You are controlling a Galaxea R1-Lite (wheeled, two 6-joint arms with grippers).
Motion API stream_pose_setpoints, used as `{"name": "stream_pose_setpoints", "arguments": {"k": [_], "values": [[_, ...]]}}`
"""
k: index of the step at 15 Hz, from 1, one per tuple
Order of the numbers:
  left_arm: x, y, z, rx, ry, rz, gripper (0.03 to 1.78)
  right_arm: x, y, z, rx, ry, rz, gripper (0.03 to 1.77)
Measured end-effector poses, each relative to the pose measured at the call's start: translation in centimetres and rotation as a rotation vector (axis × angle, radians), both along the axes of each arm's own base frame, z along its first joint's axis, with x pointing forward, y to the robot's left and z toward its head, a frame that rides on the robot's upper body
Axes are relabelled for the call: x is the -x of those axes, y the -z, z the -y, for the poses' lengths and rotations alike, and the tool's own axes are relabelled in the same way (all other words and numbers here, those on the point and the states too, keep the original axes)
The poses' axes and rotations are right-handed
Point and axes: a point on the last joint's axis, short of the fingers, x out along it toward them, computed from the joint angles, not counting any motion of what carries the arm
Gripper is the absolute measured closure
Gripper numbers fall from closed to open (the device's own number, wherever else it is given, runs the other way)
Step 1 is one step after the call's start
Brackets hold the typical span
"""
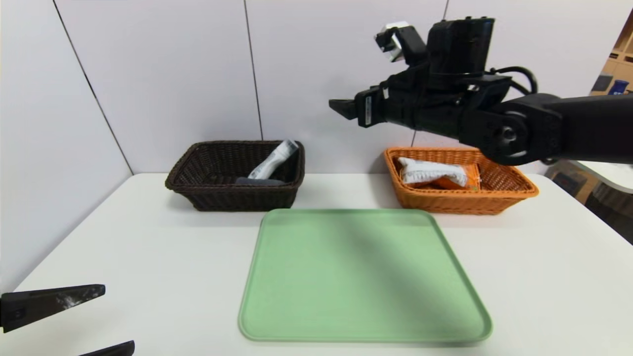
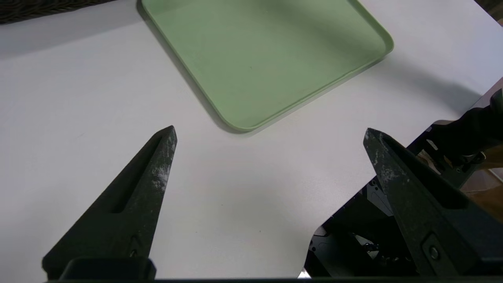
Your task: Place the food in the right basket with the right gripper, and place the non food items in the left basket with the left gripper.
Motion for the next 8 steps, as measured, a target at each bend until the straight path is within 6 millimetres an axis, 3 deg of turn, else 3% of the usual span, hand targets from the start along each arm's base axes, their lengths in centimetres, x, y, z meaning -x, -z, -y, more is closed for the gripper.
{"name": "stream_pose_setpoints", "arguments": {"k": [3, 8], "values": [[0.4, -0.2, -0.2, 0.007, -0.001, 0.016, 0.12, 3.3, -1.7, 3.8, 0.043, 0.098, -0.073, 0.12], [1.0, -1.4, -0.6, 0.026, -0.027, 0.067, 0.12, 12.1, -3.0, 10.4, 0.109, 0.254, -0.209, 0.11]]}}
